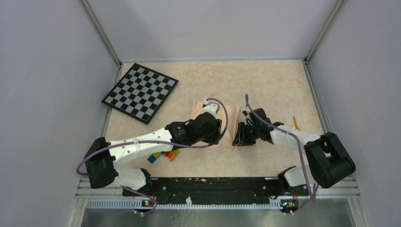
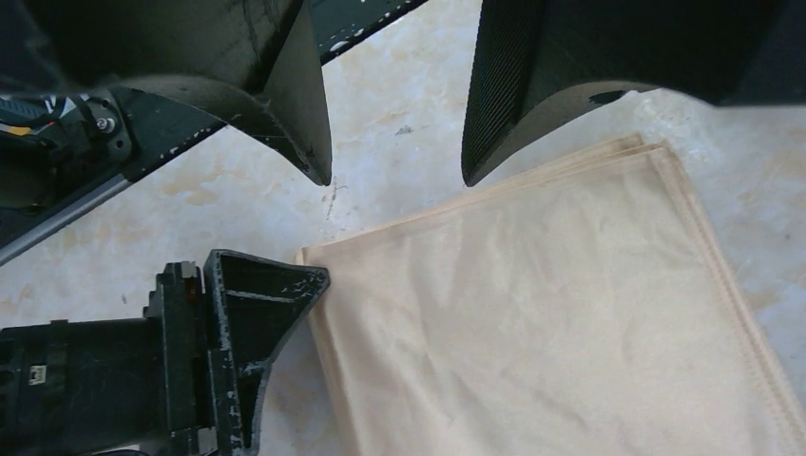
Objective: Fold the napkin into a case and place the utensils inside
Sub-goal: Smooth out the lower triangle-folded napkin at the center of the board.
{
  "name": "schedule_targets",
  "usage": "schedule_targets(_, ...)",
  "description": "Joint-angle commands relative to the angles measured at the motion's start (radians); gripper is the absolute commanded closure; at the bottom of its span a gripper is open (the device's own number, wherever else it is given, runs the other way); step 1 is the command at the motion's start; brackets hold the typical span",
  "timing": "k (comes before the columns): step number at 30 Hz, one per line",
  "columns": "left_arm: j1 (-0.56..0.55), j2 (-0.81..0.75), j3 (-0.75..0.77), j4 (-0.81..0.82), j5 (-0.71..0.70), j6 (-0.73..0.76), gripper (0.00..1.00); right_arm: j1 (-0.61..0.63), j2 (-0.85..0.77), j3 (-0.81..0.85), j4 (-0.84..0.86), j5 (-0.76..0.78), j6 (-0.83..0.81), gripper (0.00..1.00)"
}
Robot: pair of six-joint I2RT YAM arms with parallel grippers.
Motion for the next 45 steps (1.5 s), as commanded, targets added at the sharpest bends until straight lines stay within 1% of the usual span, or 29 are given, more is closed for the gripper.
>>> schedule_targets(1,0.006,-0.084,-0.014,-0.033,-0.069,-0.013,0.42,0.034,0.02,0.011,-0.096,0.157,-0.014,0.73)
schedule_targets(3,0.013,-0.109,-0.021,-0.036,-0.083,-0.007,0.42,0.034,0.028,0.008,-0.093,0.144,-0.012,0.87)
schedule_targets(4,0.019,-0.12,-0.024,-0.036,-0.085,-0.004,0.42,0.033,0.043,0.009,-0.093,0.138,-0.007,1.0)
schedule_targets(6,0.04,-0.14,-0.03,-0.028,-0.075,0.001,0.42,0.018,0.068,0.028,-0.123,0.159,-0.009,1.0)
schedule_targets(9,0.107,-0.17,-0.05,0.011,0.004,0.006,0.42,-0.067,0.066,0.049,-0.195,0.174,-0.02,1.0)
schedule_targets(11,0.179,-0.185,-0.077,0.062,0.104,0.003,0.4,-0.096,0.055,0.082,-0.284,0.262,-0.031,1.0)
schedule_targets(13,0.278,-0.194,-0.108,0.126,0.219,-0.014,0.4,-0.103,0.047,0.104,-0.307,0.277,-0.036,1.0)
schedule_targets(14,0.318,-0.196,-0.132,0.162,0.292,-0.024,0.4,-0.104,0.05,0.123,-0.326,0.314,-0.035,1.0)
schedule_targets(15,0.355,-0.195,-0.15,0.2,0.339,-0.037,0.4,-0.103,0.057,0.155,-0.354,0.356,-0.038,1.0)
schedule_targets(17,0.416,-0.176,-0.173,0.279,0.404,-0.072,0.4,-0.105,0.077,0.226,-0.406,0.492,-0.053,1.0)
schedule_targets(18,0.442,-0.159,-0.18,0.312,0.426,-0.096,0.4,-0.106,0.085,0.267,-0.42,0.552,-0.065,0.99)
schedule_targets(19,0.462,-0.134,-0.181,0.345,0.438,-0.114,0.4,-0.107,0.093,0.29,-0.439,0.59,-0.079,0.91)
schedule_targets(21,0.492,-0.068,-0.17,0.39,0.452,-0.13,0.42,-0.095,0.085,0.353,-0.442,0.596,-0.115,0.73)
schedule_targets(22,0.504,-0.016,-0.159,0.43,0.458,-0.133,0.43,-0.091,0.071,0.373,-0.43,0.582,-0.127,0.67)
schedule_targets(24,0.521,0.06,-0.129,0.473,0.469,-0.127,0.46,-0.103,0.046,0.406,-0.362,0.462,-0.154,0.58)
schedule_targets(26,0.53,0.133,-0.088,0.492,0.471,-0.118,0.51,-0.148,0.061,0.438,-0.278,0.288,-0.139,0.57)
schedule_targets(27,0.534,0.166,-0.066,0.499,0.47,-0.108,0.53,-0.167,0.083,0.447,-0.215,0.187,-0.126,0.57)
schedule_targets(30,0.549,0.263,0.011,0.488,0.469,-0.079,0.58,-0.212,0.184,0.471,0.007,-0.038,-0.045,0.56)
schedule_targets(33,0.568,0.338,0.075,0.484,0.47,-0.053,0.63,-0.24,0.307,0.511,0.174,-0.196,0.055,0.56)
schedule_targets(35,0.585,0.385,0.115,0.478,0.481,-0.042,0.64,-0.247,0.384,0.542,0.253,-0.244,0.092,0.57)
schedule_targets(38,0.603,0.443,0.147,0.462,0.49,-0.023,0.67,-0.277,0.473,0.558,0.284,-0.291,0.114,0.6)
schedule_targets(41,0.615,0.491,0.14,0.47,0.496,-0.013,0.68,-0.339,0.488,0.454,0.404,-0.328,0.148,0.6)
schedule_targets(45,0.631,0.565,0.131,0.476,0.508,-0.003,0.69,-0.416,0.522,0.369,0.445,-0.371,0.144,0.6)
